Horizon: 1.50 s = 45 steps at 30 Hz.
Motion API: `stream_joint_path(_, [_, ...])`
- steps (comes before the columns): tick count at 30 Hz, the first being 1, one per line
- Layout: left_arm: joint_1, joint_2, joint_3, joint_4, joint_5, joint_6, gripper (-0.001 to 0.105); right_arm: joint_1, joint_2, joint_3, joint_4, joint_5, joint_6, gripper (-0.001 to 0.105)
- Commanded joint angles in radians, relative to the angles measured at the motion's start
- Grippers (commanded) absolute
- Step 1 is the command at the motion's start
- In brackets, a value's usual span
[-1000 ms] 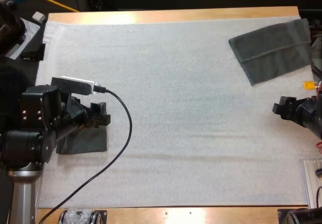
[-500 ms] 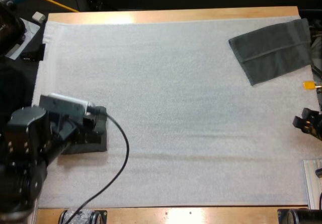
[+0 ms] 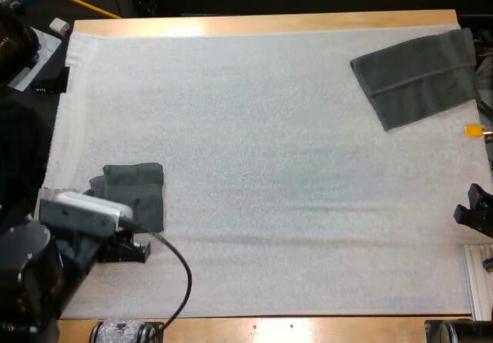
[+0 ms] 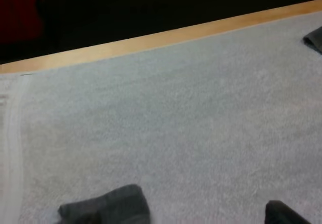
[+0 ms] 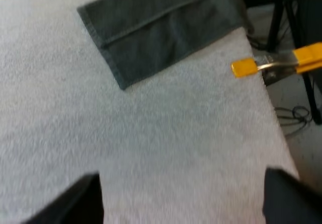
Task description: Pick towel from pile, fold and stack
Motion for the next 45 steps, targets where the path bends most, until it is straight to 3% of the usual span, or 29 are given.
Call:
stream_joint_path(1, [-0.004,-0.088,0.017,0.033,-0.015,0.002,0.061,-0.007,-0.059,-0.006,0.025,-0.004,-0.007,0.064])
stream_joint_path(29, [-0.004,-0.63,0.04,0.296,-0.015,0.02,0.061,0.001,-0.521,-0.007,0.257,-0.028,-0.008,0.063])
stream_joint_path(45, [0.0,-0.694,0.054,0.272,0.012,0.023,0.062,-0.002,-0.576,0.002,0.252,-0.026,-0.011,0.063])
